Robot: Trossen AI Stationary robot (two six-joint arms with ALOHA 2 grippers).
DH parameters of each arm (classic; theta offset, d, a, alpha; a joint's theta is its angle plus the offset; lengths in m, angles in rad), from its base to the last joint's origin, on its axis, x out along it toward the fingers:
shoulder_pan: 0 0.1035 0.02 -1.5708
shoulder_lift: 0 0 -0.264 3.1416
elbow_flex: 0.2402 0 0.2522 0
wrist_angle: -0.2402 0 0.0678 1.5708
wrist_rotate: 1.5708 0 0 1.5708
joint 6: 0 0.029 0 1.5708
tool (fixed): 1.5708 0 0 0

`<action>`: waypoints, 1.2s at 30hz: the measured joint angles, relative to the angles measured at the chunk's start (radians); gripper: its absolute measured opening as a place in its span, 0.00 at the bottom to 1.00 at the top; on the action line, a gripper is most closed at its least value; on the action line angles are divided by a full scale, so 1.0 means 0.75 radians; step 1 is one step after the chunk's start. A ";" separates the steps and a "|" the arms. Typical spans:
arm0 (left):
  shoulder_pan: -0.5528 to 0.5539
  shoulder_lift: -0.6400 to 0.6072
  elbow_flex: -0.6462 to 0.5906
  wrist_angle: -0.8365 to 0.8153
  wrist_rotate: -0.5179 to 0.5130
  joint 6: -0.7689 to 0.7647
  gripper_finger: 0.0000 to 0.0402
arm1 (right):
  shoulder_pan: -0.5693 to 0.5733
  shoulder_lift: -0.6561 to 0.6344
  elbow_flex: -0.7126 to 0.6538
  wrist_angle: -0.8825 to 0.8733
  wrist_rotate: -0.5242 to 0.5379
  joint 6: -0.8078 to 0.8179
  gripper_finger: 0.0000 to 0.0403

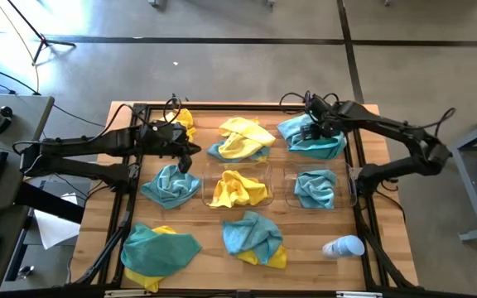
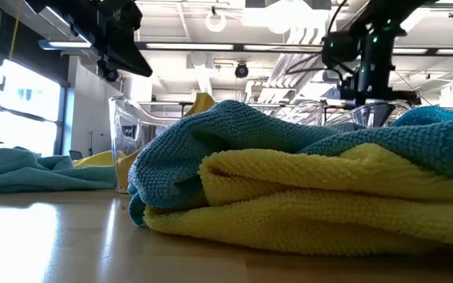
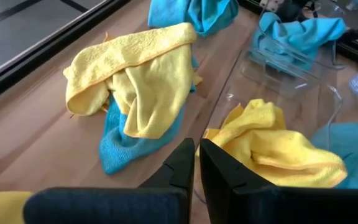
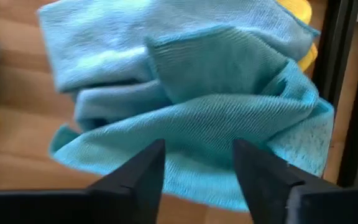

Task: Sort microfiber towel by color & place in baskets
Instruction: Put the blue microfiber cloth into the right transparent bin

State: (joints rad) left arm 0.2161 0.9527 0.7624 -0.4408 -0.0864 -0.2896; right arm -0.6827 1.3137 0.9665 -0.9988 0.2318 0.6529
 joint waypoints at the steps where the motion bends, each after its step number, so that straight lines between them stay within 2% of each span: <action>1: 0.000 0.000 0.000 0.000 0.000 0.011 0.04 | -0.016 0.023 0.000 0.014 0.003 -0.005 0.50; 7: 0.000 0.000 0.000 0.000 -0.001 0.042 0.04 | -0.077 0.178 0.000 0.086 -0.002 -0.001 0.64; 13: -0.001 0.000 0.000 0.000 -0.001 0.044 0.04 | -0.094 0.328 -0.001 0.046 -0.109 0.026 0.64; 17: -0.001 0.001 0.000 -0.001 -0.001 0.043 0.04 | -0.090 0.367 -0.001 0.046 -0.105 0.021 0.51; 20: -0.001 0.001 0.000 0.000 -0.001 0.043 0.04 | -0.090 0.382 -0.002 0.046 -0.101 -0.006 0.35; 24: -0.001 0.001 0.000 0.000 -0.001 0.043 0.04 | -0.090 0.376 -0.002 0.026 -0.100 -0.011 0.07; 25: -0.001 0.001 0.000 0.000 -0.001 0.043 0.04 | -0.088 0.363 -0.002 0.021 -0.100 -0.027 0.04; 30: -0.001 0.001 0.000 0.000 -0.004 0.043 0.04 | -0.058 0.219 0.001 -0.085 -0.093 -0.017 0.02; 36: -0.001 0.001 0.000 0.003 -0.008 0.043 0.04 | 0.048 -0.127 0.002 -0.164 -0.050 0.140 0.01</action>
State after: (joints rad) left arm 0.2157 0.9531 0.7624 -0.4382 -0.0925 -0.2577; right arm -0.6470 1.2182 0.9676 -1.1217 0.1944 0.7582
